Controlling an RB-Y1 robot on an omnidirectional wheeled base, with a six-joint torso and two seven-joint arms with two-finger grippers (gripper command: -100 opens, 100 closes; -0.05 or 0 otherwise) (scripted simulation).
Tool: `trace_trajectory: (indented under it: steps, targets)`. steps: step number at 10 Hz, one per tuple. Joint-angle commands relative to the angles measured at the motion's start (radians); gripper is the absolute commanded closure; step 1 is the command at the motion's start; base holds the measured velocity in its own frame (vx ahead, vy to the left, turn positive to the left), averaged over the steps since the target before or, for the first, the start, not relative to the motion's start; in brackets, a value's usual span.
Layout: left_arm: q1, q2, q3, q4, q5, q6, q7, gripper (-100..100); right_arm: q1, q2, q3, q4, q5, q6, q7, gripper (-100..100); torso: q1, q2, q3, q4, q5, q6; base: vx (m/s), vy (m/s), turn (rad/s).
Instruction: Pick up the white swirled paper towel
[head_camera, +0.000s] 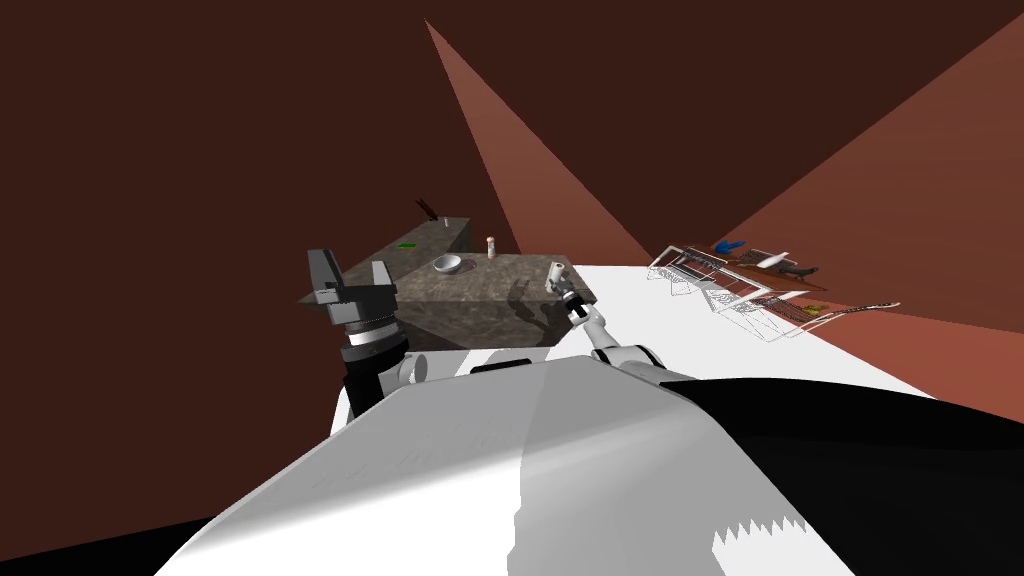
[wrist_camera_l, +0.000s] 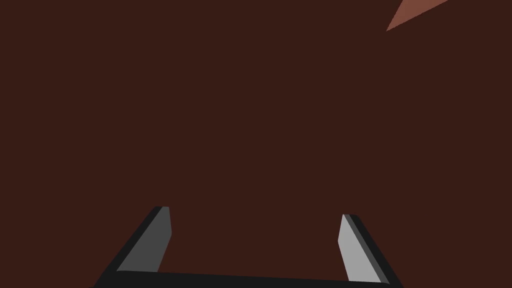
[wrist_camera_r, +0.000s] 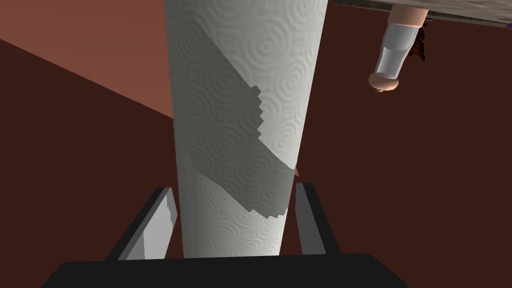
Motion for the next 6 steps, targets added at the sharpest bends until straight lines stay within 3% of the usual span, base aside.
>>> trace_trajectory:
  steps: [1,3,6]
  targets:
    - [0.0,0.0,0.0,0.0,0.0,0.0,0.0,0,0.05,0.025,-0.009,-0.05,0.031,0.024,-0.02,100,0.0,0.0,0.0,0.0,0.0,0.0,0.047,-0.021,0.016]
    - [0.0,0.0,0.0,0.0,0.0,0.0,0.0,0,0.114,0.045,-0.018,-0.14,0.061,0.044,-0.04,100,0.0,-0.001,-0.002,-0.004,-0.003,0.0,0.048,-0.031,0.02]
    - [0.0,0.0,0.0,0.0,0.0,0.0,0.0,0,0.151,0.045,-0.018,-0.182,0.061,0.044,-0.04,100,-0.003,-0.003,-0.008,-0.013,-0.009,0.001,0.03,-0.012,0.009]
